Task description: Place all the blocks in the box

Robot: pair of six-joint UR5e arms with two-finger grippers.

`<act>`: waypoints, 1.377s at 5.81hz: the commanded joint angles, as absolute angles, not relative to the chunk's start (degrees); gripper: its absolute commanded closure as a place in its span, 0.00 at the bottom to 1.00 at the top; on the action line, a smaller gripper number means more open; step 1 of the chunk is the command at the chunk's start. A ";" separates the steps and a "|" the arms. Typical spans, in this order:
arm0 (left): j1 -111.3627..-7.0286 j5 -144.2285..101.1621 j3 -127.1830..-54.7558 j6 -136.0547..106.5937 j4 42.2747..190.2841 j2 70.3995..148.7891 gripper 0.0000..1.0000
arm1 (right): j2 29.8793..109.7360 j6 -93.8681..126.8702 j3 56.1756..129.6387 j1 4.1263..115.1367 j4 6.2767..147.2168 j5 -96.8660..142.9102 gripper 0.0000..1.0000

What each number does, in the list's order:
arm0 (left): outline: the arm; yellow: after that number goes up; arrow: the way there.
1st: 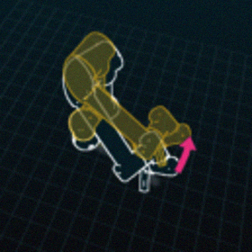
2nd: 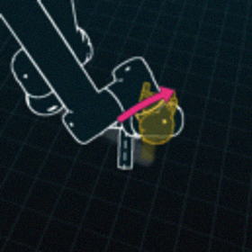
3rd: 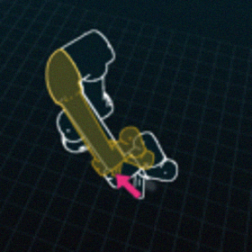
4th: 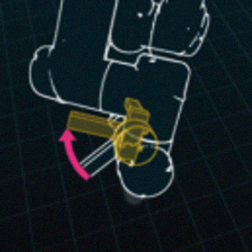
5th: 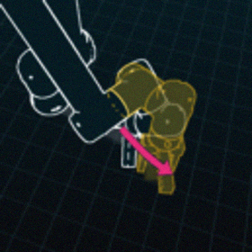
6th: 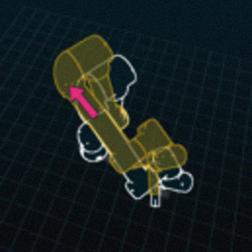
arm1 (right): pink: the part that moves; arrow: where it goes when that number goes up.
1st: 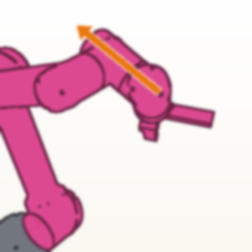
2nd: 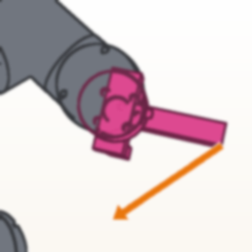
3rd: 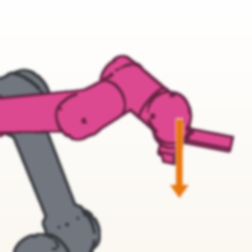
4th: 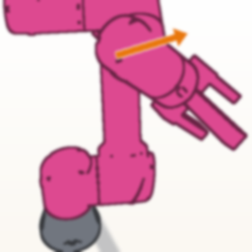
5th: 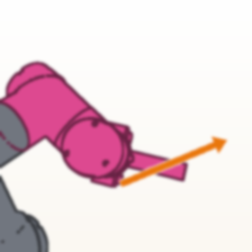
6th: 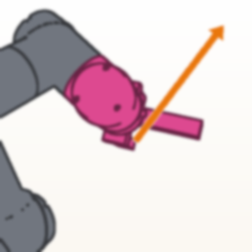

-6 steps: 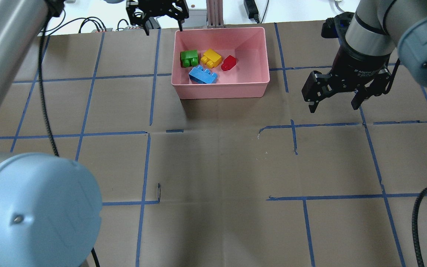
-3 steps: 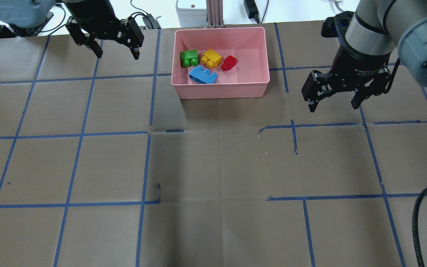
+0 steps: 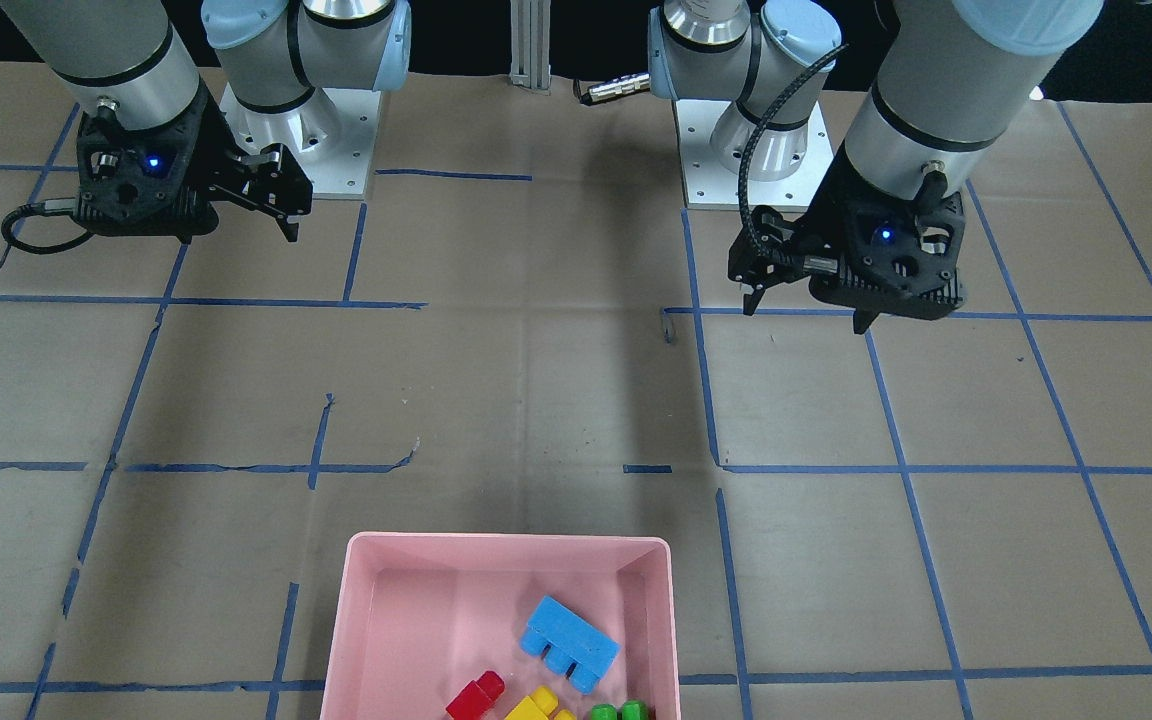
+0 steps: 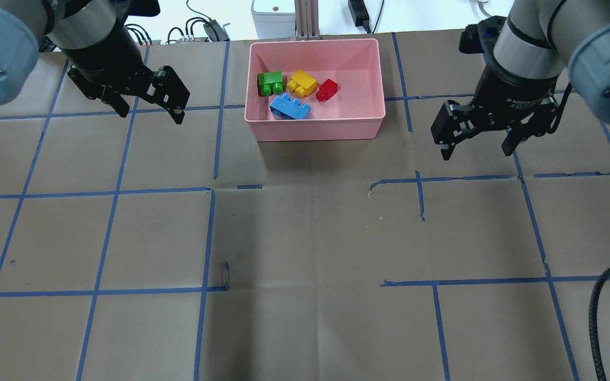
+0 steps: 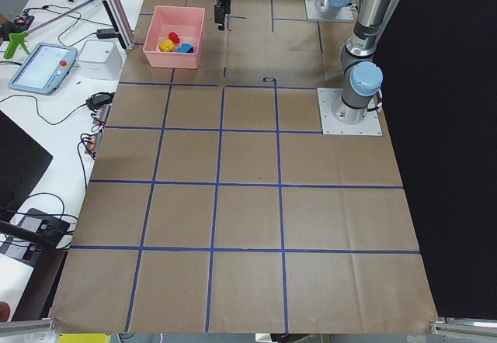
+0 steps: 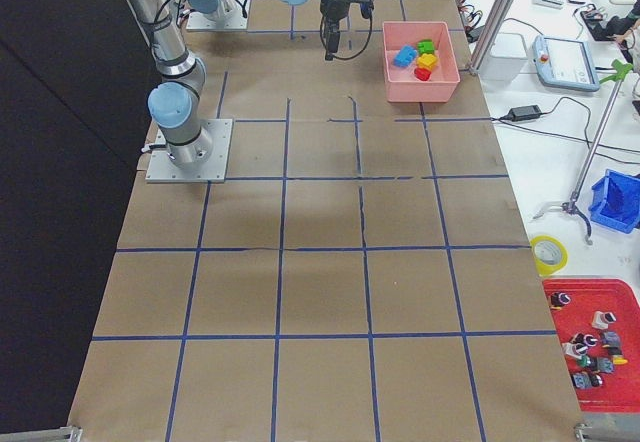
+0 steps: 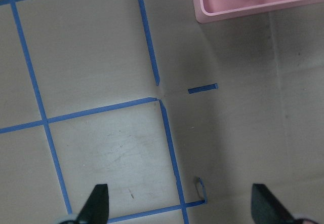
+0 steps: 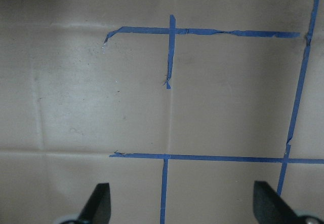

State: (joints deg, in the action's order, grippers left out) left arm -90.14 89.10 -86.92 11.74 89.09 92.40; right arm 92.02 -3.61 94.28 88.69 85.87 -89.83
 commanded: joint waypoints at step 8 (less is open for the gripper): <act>-90.18 89.12 -87.28 11.69 88.59 92.02 0.01 | 91.58 -3.69 93.25 88.77 87.28 -89.82 0.00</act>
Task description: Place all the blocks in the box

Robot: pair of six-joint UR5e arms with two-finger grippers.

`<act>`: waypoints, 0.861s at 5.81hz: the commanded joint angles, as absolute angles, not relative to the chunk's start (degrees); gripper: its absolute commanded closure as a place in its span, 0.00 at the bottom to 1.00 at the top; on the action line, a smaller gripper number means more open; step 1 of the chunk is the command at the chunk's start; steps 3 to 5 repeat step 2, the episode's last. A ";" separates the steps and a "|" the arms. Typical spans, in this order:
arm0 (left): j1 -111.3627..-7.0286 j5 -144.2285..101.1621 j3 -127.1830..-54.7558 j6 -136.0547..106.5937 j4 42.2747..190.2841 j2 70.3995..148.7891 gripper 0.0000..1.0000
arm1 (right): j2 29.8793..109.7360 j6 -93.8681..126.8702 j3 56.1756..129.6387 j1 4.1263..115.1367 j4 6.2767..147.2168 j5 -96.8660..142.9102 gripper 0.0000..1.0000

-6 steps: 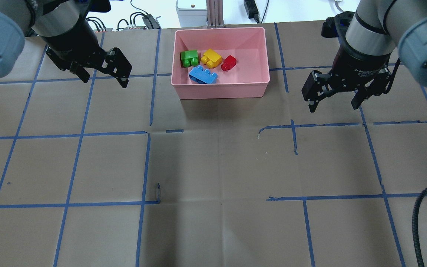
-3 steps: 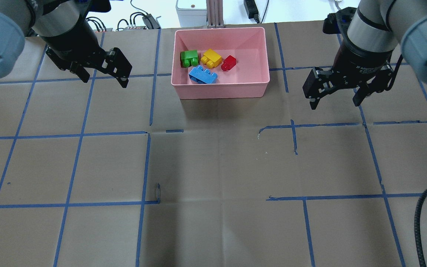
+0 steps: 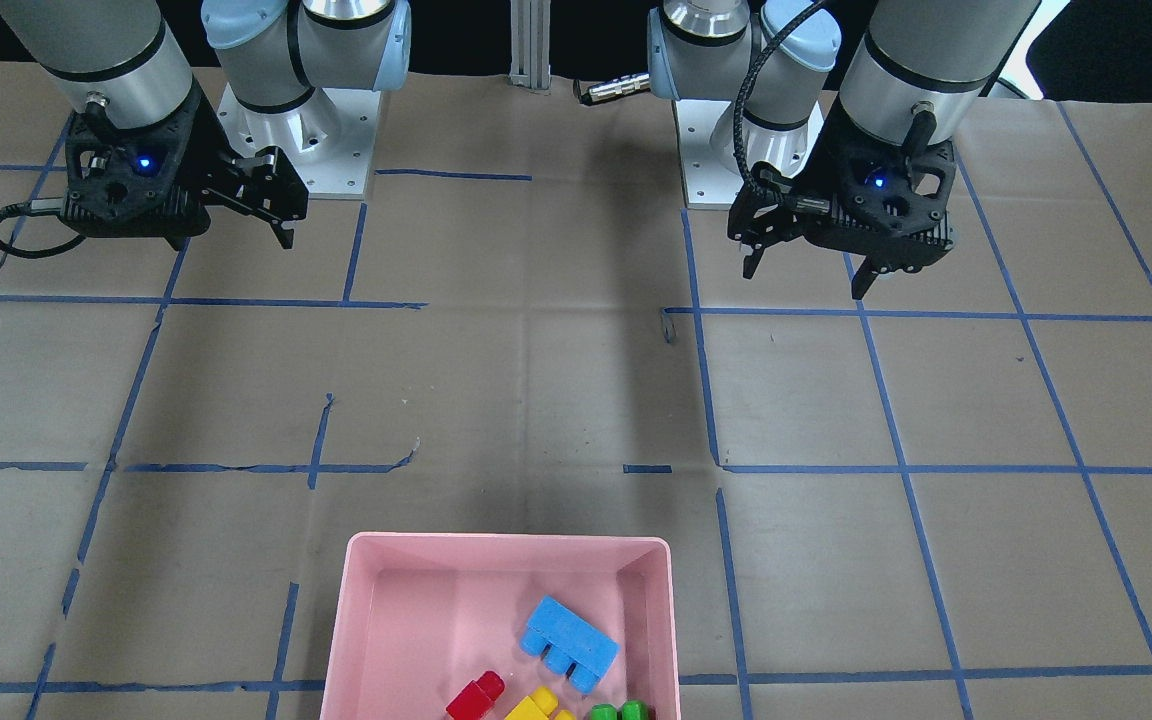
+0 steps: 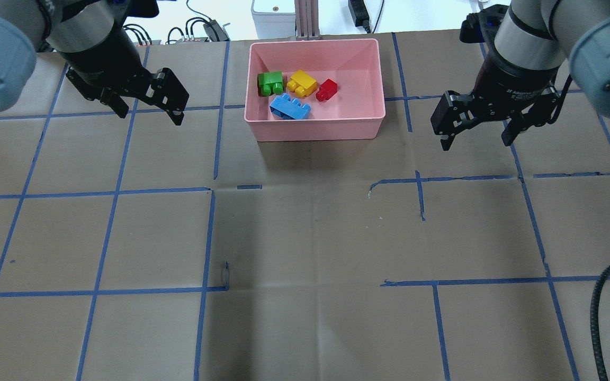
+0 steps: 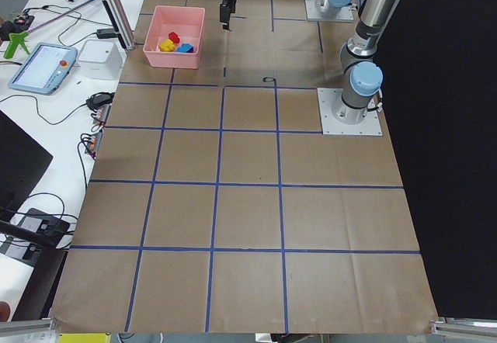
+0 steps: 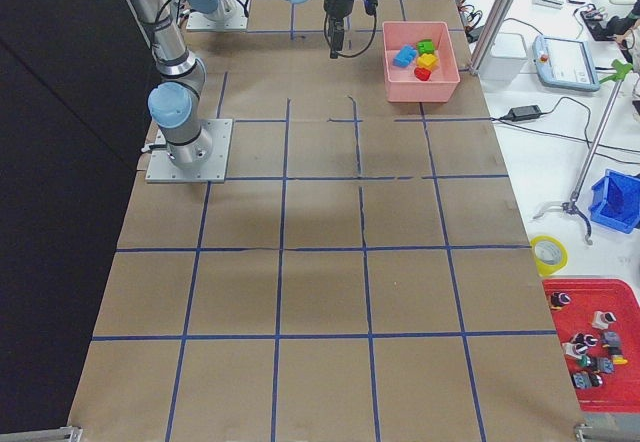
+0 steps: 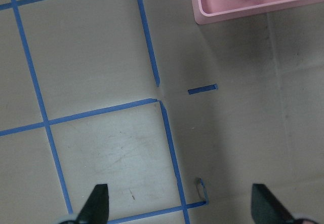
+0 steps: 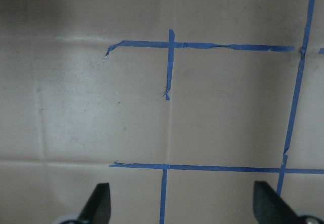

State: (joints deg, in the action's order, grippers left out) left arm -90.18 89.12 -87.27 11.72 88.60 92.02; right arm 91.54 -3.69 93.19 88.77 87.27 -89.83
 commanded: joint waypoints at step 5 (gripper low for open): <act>-90.18 89.12 -87.28 11.69 88.59 92.02 0.01 | 91.85 -3.60 93.69 88.77 87.28 -89.82 0.00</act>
